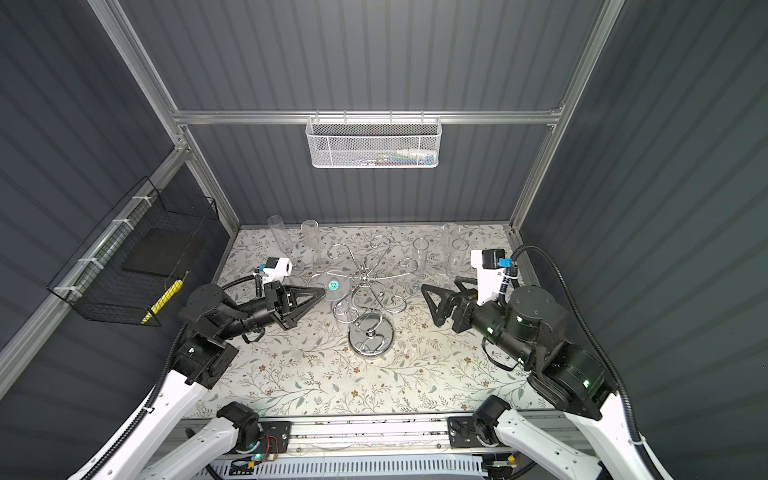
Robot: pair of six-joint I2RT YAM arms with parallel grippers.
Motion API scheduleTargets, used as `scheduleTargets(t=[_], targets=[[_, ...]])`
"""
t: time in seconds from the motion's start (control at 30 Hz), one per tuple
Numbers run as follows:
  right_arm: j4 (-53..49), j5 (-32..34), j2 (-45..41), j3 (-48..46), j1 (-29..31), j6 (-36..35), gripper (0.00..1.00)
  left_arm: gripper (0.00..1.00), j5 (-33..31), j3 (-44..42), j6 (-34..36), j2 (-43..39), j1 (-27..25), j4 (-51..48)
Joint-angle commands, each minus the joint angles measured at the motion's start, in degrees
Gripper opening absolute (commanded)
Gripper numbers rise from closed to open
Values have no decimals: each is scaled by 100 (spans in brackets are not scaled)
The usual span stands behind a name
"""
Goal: Take the wine glass off the wine glass rack
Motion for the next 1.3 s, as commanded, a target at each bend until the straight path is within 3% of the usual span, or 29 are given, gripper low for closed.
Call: scheduleTargets(t=[0.0, 0.27, 0.37, 0.53, 0.77, 1.0, 1.1, 1.27], targets=[[31, -11, -85, -51, -6, 22, 99, 0, -4, 253, 313, -290, -23, -482], [-11, -45, -102, -38, -2, 15, 99, 0, -299, 505, 779, -899, -24, -1860], [-19, -56, -101, -22, -5, 15, 99, 0, -764, 696, 1060, -1133, -24, -2561], [-74, -90, -77, 98, -7, -33, 99, 0, -1248, 1043, 1352, -1213, -24, -2880], [-147, -151, 58, 350, -7, 17, 99, 0, -1755, 3407, 4203, -55, -17, -5502], [299, -864, 424, 831, -6, -141, 99, 0, -2397, 5324, 6604, 1099, -24, -6644], [462, -1139, 669, 1170, -4, -187, 99, 0, -2292, 5635, 7871, 1409, -23, -6625], [537, -1568, 1225, 1776, -2, -169, 99, 0, -1982, 5282, 9490, 1438, -23, -5627]])
